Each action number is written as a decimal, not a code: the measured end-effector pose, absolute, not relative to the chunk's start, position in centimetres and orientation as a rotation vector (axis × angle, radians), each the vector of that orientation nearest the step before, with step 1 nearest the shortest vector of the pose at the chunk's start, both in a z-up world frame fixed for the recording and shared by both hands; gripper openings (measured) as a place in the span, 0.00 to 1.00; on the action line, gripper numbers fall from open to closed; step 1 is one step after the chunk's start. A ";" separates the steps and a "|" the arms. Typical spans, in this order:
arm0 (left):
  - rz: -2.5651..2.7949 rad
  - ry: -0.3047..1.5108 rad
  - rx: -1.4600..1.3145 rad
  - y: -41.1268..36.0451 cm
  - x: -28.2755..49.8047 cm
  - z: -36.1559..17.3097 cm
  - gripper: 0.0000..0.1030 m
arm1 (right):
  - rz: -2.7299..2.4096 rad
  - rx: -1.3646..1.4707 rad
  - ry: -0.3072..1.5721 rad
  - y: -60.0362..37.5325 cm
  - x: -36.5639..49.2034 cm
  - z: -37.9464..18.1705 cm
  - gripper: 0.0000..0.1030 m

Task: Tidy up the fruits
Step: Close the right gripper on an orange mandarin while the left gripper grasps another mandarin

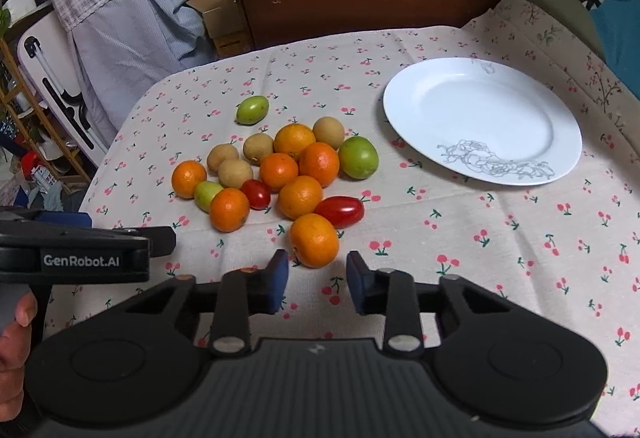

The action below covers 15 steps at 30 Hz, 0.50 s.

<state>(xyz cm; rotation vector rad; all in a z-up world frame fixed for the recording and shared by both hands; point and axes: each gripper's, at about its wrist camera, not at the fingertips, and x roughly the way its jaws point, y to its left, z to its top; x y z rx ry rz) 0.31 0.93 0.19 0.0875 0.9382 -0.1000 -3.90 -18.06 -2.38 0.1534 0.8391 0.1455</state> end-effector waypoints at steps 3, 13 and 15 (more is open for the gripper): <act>-0.106 0.937 0.078 1.0 0.3 0.1 0.92 | 0.147 0.151 0.834 -17.9 -3.7 -2.7 0.19; -0.188 0.892 0.051 0.3 0.1 0.2 0.81 | 0.141 0.200 0.810 -18.9 -4.5 -1.8 0.08; -0.219 0.886 0.044 -0.1 0.1 0.1 0.75 | 0.138 0.212 0.811 -19.3 -4.6 -1.7 0.04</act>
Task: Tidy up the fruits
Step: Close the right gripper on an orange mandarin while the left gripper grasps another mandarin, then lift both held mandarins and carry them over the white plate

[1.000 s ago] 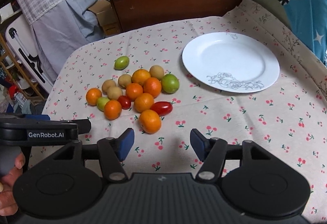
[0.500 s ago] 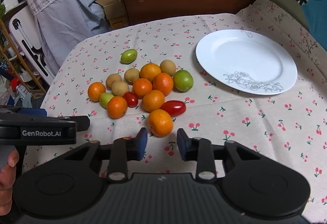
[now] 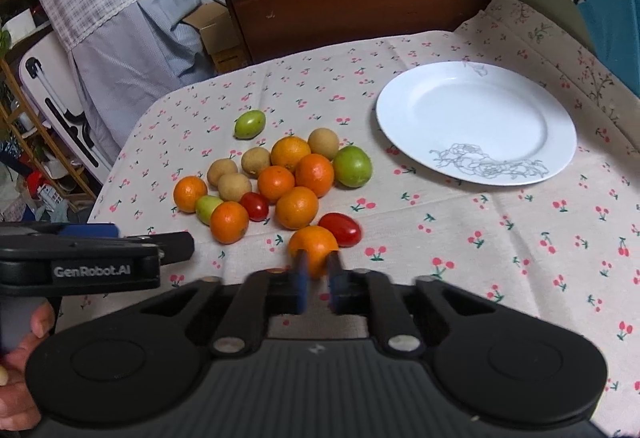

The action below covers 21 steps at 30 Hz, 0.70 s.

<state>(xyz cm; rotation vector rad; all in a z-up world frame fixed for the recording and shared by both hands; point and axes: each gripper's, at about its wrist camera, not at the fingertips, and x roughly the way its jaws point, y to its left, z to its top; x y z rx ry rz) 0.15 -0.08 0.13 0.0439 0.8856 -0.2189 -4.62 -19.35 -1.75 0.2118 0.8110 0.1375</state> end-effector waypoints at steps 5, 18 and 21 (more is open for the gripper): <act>-0.279 0.873 0.056 -1.4 0.2 -0.2 0.58 | 0.139 0.242 0.828 -20.1 -4.8 -2.1 0.04; -0.398 0.880 0.062 -2.9 1.4 -1.5 0.36 | 0.181 0.211 0.797 -19.3 -4.5 -2.6 0.25; -0.414 0.871 0.074 -3.2 1.5 -1.7 0.28 | 0.176 0.214 0.799 -19.2 -4.1 -2.9 0.25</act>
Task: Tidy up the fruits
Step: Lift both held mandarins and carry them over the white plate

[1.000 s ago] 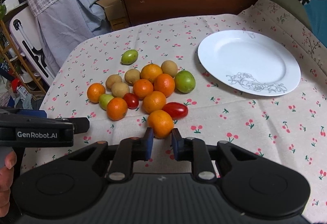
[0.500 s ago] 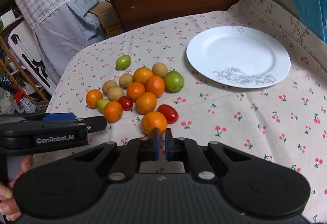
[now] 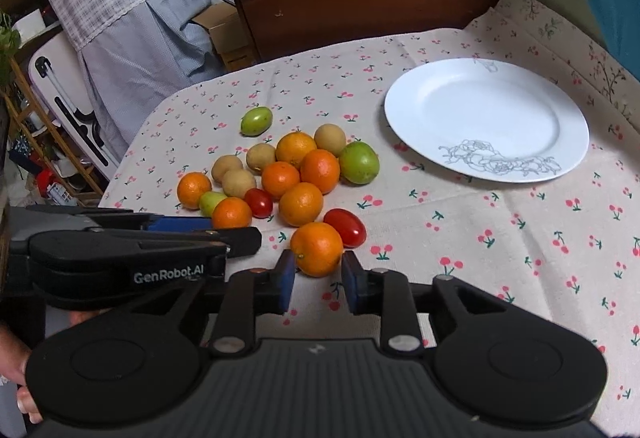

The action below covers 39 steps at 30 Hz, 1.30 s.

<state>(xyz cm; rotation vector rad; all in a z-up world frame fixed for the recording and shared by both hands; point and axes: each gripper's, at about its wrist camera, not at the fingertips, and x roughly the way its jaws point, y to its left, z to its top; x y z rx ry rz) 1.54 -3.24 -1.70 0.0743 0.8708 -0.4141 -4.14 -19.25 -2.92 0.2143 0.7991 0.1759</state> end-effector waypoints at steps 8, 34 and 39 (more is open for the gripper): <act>-0.430 0.862 0.043 -3.0 1.9 -1.9 0.25 | 0.189 0.253 0.793 -19.6 -3.9 -3.2 0.24; -0.421 0.817 0.069 -3.3 0.3 -0.9 0.25 | 0.175 0.272 0.802 -21.2 -5.3 -2.0 0.23; -0.442 0.799 0.032 -3.5 0.5 0.0 0.25 | 0.155 0.282 0.768 -21.6 -5.3 -1.0 0.23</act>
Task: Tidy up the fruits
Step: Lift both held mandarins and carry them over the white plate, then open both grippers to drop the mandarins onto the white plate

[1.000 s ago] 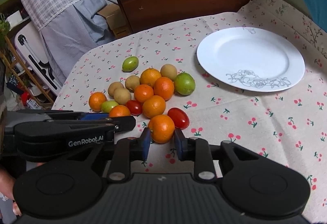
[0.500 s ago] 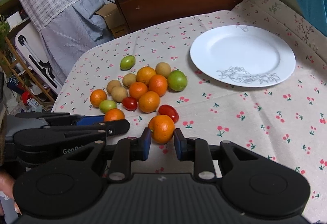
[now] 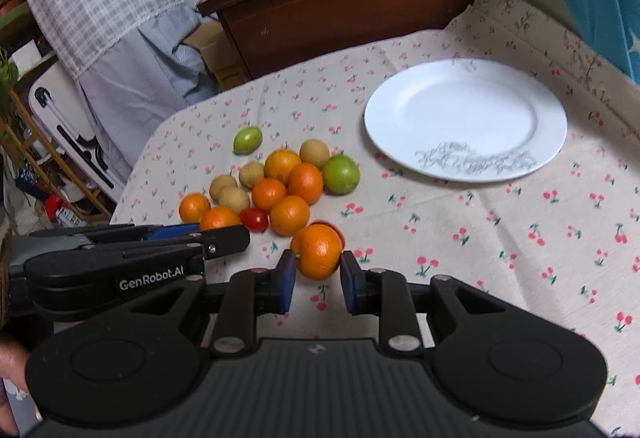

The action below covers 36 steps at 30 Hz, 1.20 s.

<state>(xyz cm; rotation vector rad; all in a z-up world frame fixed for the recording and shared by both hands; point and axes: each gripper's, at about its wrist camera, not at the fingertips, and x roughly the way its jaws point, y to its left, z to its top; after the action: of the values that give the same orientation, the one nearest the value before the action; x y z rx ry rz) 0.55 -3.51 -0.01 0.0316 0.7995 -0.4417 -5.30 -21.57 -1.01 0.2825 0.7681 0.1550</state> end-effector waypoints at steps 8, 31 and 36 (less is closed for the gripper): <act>-0.490 0.790 -0.009 -4.6 1.3 1.2 0.25 | 0.095 0.295 0.721 -23.1 -4.7 0.8 0.23; -0.604 0.820 0.056 -11.4 8.6 0.6 0.25 | -0.145 0.450 0.719 -29.1 0.4 -0.3 0.23; -0.621 0.844 0.058 -12.8 10.0 -0.2 0.25 | -0.174 0.468 0.732 -29.8 1.4 -1.3 0.23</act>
<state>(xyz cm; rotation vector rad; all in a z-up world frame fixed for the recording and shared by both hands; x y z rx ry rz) 9.95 -12.83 -0.20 0.0580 0.8440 -0.6206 1.40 -29.80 -1.27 0.4681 0.7315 -0.1740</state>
